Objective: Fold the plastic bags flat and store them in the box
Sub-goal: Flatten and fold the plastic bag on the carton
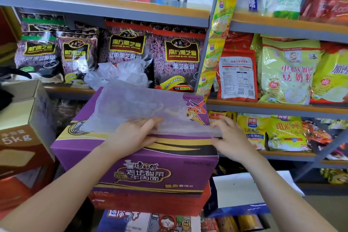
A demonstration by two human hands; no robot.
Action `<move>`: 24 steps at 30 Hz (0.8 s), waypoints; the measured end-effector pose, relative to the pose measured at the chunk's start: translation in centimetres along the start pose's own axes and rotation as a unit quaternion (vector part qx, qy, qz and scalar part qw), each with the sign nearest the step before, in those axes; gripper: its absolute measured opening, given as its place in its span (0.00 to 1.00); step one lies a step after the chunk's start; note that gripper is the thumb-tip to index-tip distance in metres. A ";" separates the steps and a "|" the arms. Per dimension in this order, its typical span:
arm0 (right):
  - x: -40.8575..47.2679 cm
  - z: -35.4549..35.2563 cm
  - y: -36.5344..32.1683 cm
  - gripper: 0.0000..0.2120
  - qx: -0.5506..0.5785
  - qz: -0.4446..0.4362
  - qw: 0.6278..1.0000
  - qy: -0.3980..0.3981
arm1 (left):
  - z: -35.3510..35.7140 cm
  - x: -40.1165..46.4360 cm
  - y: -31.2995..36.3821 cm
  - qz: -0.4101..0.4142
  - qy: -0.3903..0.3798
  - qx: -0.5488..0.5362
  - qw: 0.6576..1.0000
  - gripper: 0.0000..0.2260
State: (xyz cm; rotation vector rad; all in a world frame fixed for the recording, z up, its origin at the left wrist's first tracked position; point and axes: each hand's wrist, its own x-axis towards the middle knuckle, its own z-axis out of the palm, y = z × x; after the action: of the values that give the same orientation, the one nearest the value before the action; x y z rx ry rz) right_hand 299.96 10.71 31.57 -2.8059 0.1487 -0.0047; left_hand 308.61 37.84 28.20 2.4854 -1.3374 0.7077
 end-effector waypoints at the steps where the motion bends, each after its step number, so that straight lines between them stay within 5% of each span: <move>1: -0.4 0.1 -1.2 0.20 -0.018 -0.053 0.998 0.034 | 0.0 -0.2 0.1 -0.011 -0.015 -0.017 1.000 0.22; 5: 0.1 2.5 -6.4 0.27 -0.054 -0.210 0.976 0.002 | 0.2 -0.6 -0.2 -0.085 -0.098 -0.064 0.989 0.35; 9: 1.6 4.6 -6.3 0.33 -0.111 -0.192 0.973 -0.068 | 0.0 -1.8 -0.7 -0.227 -0.157 -0.063 0.959 0.44; 14: 1.2 4.1 -3.7 0.53 -0.101 -0.134 0.982 -0.084 | -0.8 -2.8 -2.8 -0.418 -0.220 0.028 0.881 0.36; 18: 1.5 3.8 -4.6 0.35 -0.105 -0.047 0.990 -0.081 | -1.2 -2.6 -3.8 -0.439 -0.218 0.058 0.870 0.41; 21: 2.0 4.3 -7.4 0.40 -0.098 -0.108 0.987 -0.063 | -1.9 -2.2 -4.6 -0.417 -0.150 0.097 0.891 0.37; 24: 3.3 5.4 -10.0 0.46 -0.076 -0.169 0.978 -0.094 | -1.6 -2.5 -6.8 -0.390 -0.159 0.087 0.903 0.32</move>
State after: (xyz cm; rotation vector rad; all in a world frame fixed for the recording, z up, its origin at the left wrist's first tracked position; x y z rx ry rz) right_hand 304.40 21.54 29.69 -2.9258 -0.3886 0.1978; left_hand 312.64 44.07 28.46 3.0188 -0.2379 0.2377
